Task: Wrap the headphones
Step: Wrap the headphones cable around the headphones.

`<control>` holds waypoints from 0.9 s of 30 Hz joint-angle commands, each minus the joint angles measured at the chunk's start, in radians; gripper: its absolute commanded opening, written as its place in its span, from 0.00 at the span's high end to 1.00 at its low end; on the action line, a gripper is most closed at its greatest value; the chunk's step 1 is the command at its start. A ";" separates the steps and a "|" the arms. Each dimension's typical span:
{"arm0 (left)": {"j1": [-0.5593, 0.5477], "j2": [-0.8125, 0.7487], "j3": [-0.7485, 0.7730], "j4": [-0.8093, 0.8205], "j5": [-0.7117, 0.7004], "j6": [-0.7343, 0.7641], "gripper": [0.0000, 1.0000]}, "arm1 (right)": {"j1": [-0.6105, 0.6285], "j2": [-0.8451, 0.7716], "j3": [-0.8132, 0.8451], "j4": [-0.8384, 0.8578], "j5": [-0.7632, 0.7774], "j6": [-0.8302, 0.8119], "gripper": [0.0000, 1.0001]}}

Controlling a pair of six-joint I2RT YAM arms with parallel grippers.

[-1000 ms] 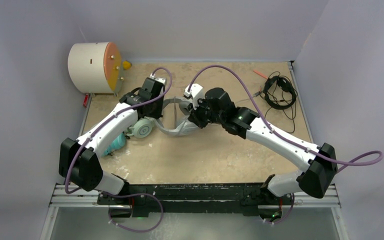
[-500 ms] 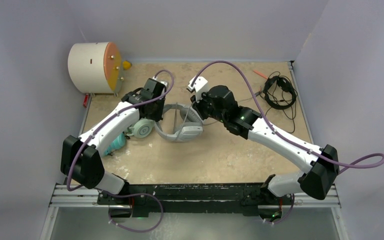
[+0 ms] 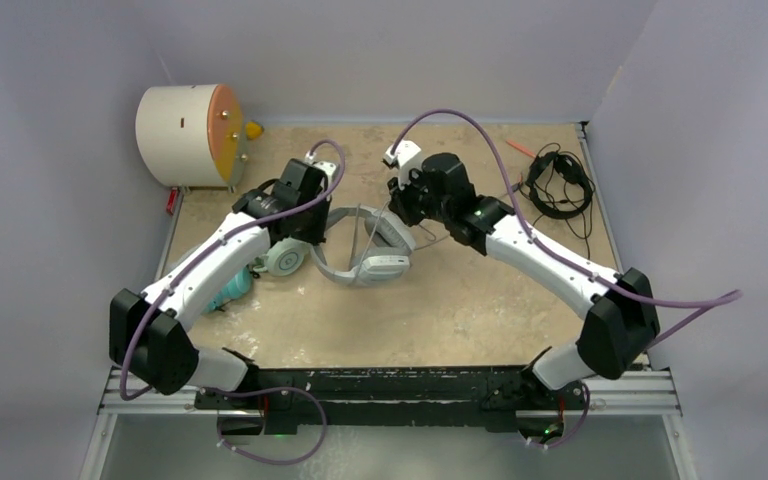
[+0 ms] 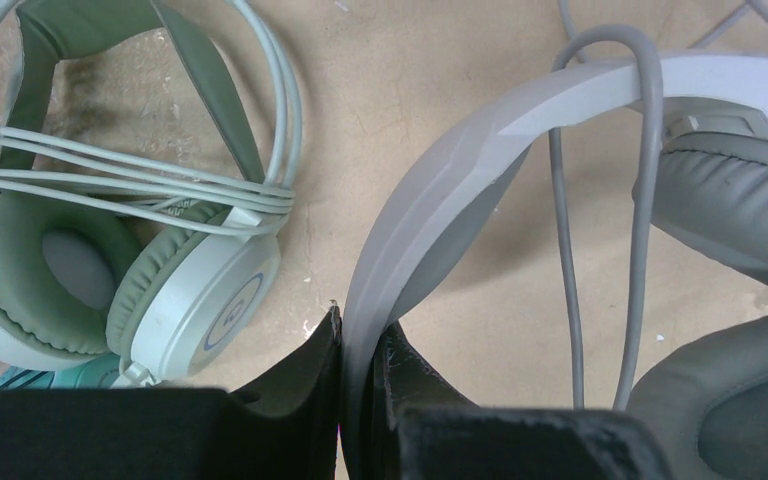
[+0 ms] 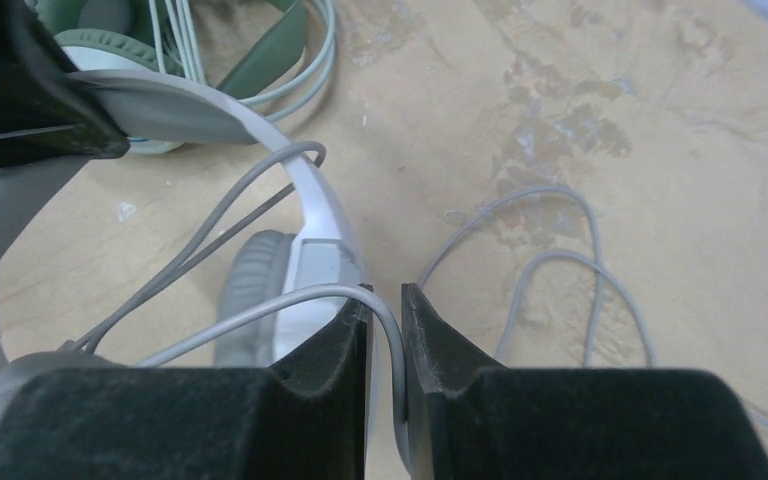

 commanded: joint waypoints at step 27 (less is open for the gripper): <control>-0.054 -0.056 0.356 -0.255 0.325 -0.078 1.00 | -0.224 0.110 -0.192 0.498 -0.560 0.259 0.78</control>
